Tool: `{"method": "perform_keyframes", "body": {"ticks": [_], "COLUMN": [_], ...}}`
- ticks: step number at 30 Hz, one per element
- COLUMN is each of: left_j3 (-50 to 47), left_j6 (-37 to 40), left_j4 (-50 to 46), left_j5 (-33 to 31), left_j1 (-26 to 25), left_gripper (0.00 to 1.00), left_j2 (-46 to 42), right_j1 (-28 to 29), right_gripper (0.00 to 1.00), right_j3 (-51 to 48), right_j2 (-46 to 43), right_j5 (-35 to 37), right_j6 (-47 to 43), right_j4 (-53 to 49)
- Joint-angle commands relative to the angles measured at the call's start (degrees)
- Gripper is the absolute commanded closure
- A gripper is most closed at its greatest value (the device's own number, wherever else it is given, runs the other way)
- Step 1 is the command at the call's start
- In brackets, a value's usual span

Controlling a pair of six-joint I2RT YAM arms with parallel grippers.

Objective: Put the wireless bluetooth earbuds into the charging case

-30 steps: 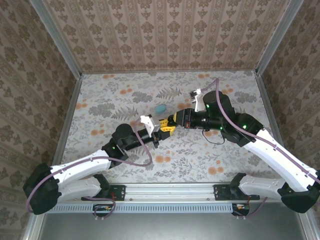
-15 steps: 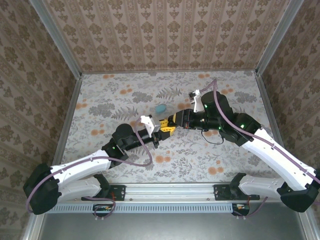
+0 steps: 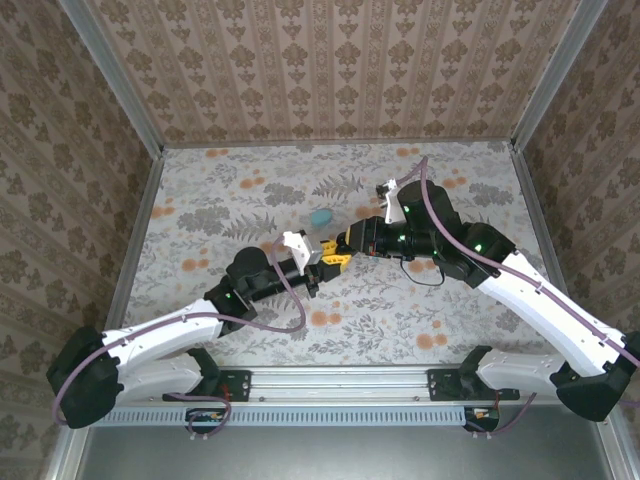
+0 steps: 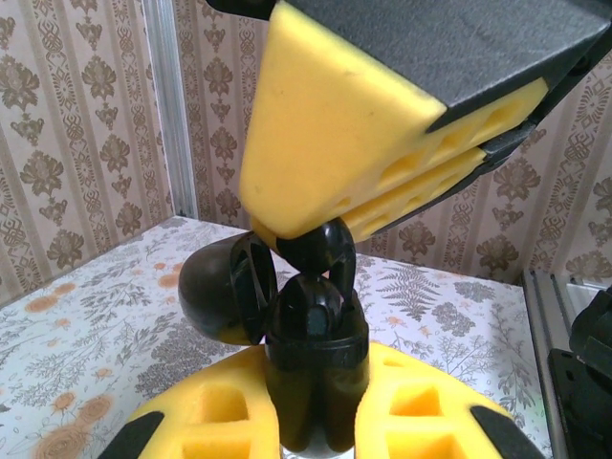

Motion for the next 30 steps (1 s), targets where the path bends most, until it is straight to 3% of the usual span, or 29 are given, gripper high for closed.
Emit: {"method": "perform_keyframes", "body": {"ticks": [1, 15, 25, 30], "left_j3": [1.05, 0.67, -1.18, -0.63], "left_j6": [0.66, 0.80, -0.58, -2.37], "left_j4": [3.75, 3.90, 6.26, 6.70], "left_j5": [1.65, 1.18, 0.13, 4.20], "left_j1": [-0.47, -0.47, 0.49, 2.33], "left_gripper": [1.00, 1.00, 1.00, 1.00], "left_j2": [-0.59, -0.68, -1.81, -1.32], "right_j1": [-0.76, -0.85, -0.93, -1.36], "right_gripper": [0.80, 0.60, 0.56, 0.55], "right_j3": [-1.30, -0.85, 1.50, -0.38], "right_j2": [0.83, -0.95, -5.20, -7.37], "right_j5": [0.35, 2.54, 8.56, 8.86], "right_j6": [0.08, -0.09, -2.84, -3.91], "right_j4": [-2.69, -2.93, -7.03, -4.96]}}
